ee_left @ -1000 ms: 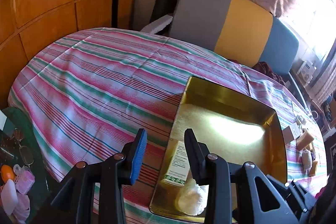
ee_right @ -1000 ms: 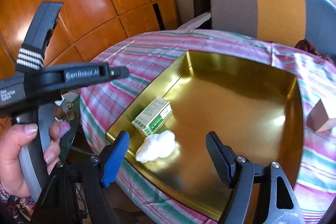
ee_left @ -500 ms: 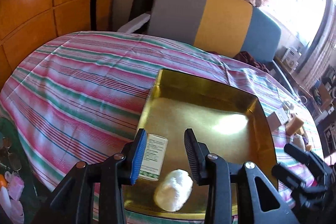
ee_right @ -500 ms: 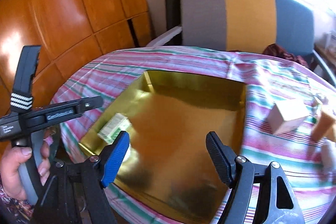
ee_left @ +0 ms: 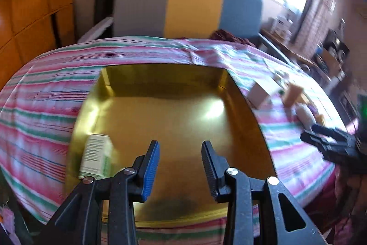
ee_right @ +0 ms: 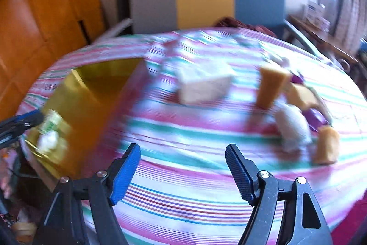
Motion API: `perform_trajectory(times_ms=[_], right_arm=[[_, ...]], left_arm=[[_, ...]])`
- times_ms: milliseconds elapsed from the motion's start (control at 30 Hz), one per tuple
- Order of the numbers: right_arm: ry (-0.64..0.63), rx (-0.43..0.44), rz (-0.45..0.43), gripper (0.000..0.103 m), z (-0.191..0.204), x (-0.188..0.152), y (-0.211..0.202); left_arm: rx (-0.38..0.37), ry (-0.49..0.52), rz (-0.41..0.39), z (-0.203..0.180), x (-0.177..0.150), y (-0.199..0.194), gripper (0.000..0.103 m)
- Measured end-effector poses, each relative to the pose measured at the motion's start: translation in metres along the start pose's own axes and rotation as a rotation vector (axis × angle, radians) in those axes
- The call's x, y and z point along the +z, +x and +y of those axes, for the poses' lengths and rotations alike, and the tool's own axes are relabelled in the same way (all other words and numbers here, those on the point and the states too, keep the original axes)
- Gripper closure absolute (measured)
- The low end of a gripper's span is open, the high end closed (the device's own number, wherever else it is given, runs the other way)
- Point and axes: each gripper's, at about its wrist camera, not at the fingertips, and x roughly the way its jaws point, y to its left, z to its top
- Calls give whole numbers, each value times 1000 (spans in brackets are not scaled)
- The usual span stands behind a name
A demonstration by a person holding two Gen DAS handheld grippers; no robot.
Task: Organize objects
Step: 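Move both tools back toward the remaining items on the cloth, then grasp the grey sock bundle with the right tool while the left grasps the white medicine box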
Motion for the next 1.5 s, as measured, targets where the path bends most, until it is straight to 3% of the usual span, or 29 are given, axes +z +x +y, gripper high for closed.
perform_trajectory(times_ms=[200,300,400,567,700,800,933,1133,1267,1333,1500], right_arm=[[20,-156,-6,26,-78,15,6],[42,-167,-26,21,-108,30,12],[47,-166,9,20,-129,38,29],[17,-133,64,22,-135,34,51],[-34,-176,76,22,-129,29,60],[-2,-167,74,23,-133,31,60],[49,-181,86,38,-144,33,60],[108,-122,83,37,-154,37,60],[106,-128,119,36,-154,35,66],[110,-113,139,44,-155,33,69],[75,-138,149,49,-149,32,68]], left_arm=[[-53,81,16,-39,-6,2,65],[-89,108,20,-57,-6,0,65],[-112,139,38,-75,-6,2,65],[-131,188,53,-97,-7,3,65],[-142,207,73,-110,-4,9,65],[-152,214,76,-119,2,14,65],[-150,247,80,-136,12,24,65],[-163,321,82,-169,36,42,65],[-146,360,100,-187,54,63,65],[-140,386,114,-195,62,75,65],[-103,422,155,-208,78,109,65]])
